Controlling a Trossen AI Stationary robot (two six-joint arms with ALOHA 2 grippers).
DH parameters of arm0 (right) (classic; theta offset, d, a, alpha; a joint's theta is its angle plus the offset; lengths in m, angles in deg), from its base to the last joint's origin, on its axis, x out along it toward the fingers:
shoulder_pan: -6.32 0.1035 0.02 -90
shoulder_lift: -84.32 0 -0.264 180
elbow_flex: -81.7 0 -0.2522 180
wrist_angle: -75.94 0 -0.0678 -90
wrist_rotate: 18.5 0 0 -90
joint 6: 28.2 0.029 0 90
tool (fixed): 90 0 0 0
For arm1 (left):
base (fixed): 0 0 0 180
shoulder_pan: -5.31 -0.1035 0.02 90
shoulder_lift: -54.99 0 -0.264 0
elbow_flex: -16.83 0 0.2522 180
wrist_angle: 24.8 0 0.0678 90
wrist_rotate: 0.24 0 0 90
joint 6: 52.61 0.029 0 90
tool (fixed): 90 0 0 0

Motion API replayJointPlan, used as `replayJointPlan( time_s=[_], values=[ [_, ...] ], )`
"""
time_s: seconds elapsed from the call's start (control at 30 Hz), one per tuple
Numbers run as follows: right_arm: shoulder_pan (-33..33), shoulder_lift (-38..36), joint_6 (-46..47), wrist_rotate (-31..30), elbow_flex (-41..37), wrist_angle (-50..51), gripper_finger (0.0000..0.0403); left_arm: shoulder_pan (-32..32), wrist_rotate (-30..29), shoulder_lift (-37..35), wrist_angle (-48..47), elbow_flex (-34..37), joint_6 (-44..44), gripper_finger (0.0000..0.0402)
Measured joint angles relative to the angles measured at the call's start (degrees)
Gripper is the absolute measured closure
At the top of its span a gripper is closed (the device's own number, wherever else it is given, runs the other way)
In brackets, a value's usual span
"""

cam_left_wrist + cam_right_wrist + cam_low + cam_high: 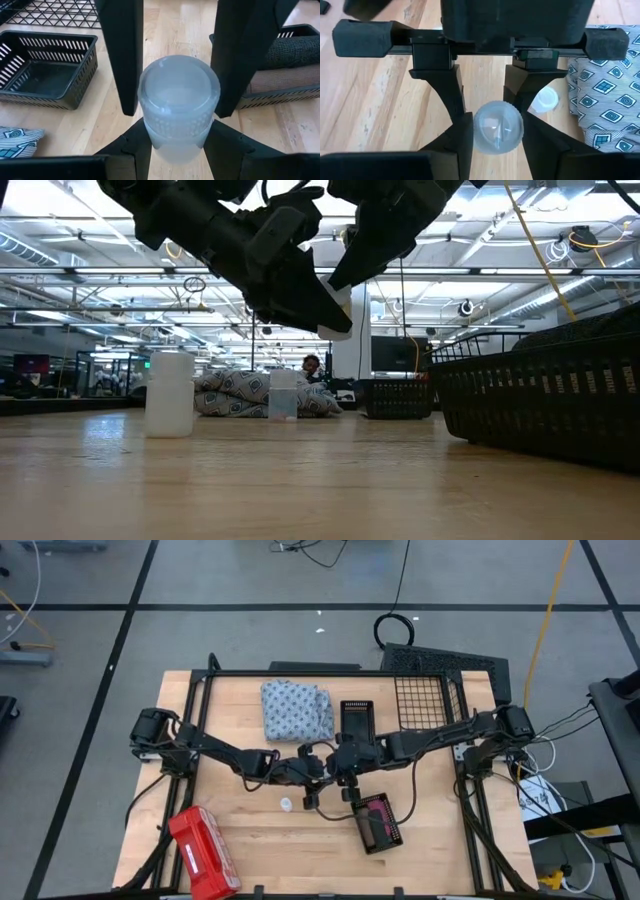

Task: Pick & Place Medicine items
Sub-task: Put the top left transparent pill bottle into the top black basket

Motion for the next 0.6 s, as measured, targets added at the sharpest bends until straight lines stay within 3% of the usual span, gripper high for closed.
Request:
replayJointPlan(
  time_s=[0.17, 0.43, 0.6],
  values=[
    [0.00, -0.65, 1.54, -0.18, -0.03, 0.88, 0.0275, 0.06, 0.62, -2.87, -3.20, 0.08, -0.04, 0.0244],
    [-0.70, -5.47, 2.47, -0.29, -0.56, 4.63, 0.0275, -0.43, -0.13, -13.92, -7.66, -0.07, -0.12, 0.0202],
    [-2.56, -9.48, 3.64, -0.22, -0.12, 4.72, 0.0275, -0.39, -0.07, -17.29, -9.84, 0.07, 0.22, 0.0186]
  ],
)
